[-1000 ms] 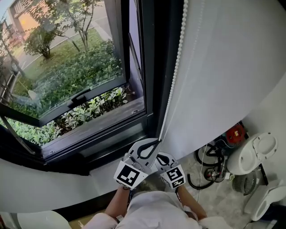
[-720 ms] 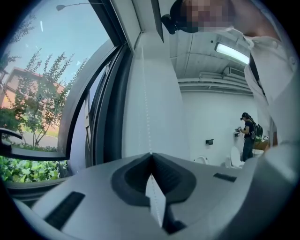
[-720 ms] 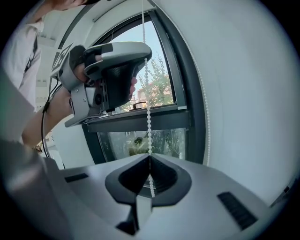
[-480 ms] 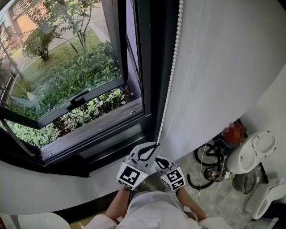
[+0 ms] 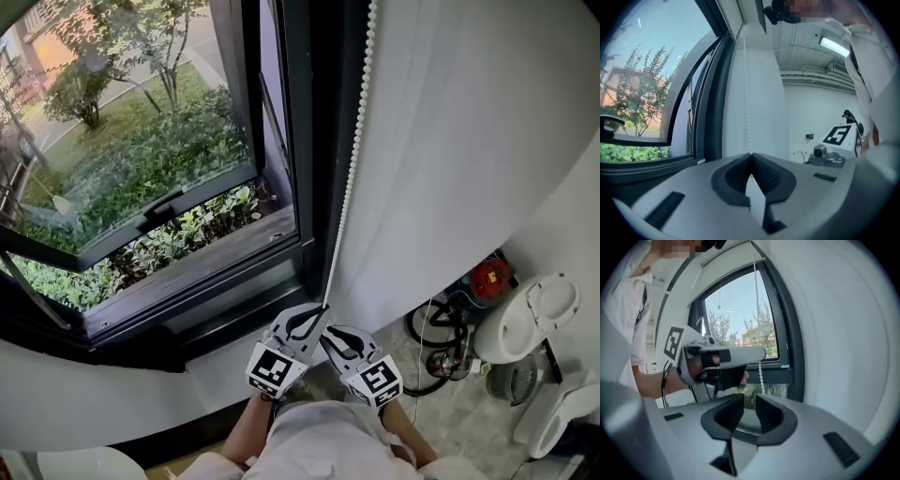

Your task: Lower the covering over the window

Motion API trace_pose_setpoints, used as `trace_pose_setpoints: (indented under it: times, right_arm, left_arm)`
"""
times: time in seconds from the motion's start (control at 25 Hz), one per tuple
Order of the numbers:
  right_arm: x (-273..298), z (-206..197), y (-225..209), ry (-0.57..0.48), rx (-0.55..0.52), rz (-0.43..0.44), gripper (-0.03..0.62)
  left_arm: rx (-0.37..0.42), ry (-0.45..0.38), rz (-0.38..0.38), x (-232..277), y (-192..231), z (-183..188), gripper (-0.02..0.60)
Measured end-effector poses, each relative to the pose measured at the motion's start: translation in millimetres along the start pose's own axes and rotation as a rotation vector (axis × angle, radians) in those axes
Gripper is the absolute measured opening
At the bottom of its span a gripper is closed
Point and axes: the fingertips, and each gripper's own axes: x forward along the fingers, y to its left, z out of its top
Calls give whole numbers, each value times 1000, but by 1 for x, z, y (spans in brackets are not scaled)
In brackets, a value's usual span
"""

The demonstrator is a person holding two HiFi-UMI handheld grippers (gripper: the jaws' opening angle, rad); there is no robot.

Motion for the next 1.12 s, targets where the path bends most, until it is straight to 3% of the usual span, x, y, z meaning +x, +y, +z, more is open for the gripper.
trace_pose_setpoints:
  times: [0.12,0.6,0.96,1.08,1.12]
  right_arm:
    - [-10,25,0,-47,-2,7,101]
    - [-36,138,-6,-248,-98,-5,103]
    - [-36,198,-5,-332,-185,27,103]
    - [-35,208,-8,-342,-193,19,87]
    - [-35,210,-10,-344,-192,11,54]
  left_arm:
    - [-5,-2,0,-1,1,0,12]
    - [-10,-7,-18,0,-5,1,12]
    - [-6,-4,-32,1,-10,-3,12]
    - [-4,-3,-36,0,-12,-2,12]
    - [-3,-4,-37,0,-13,-2,12]
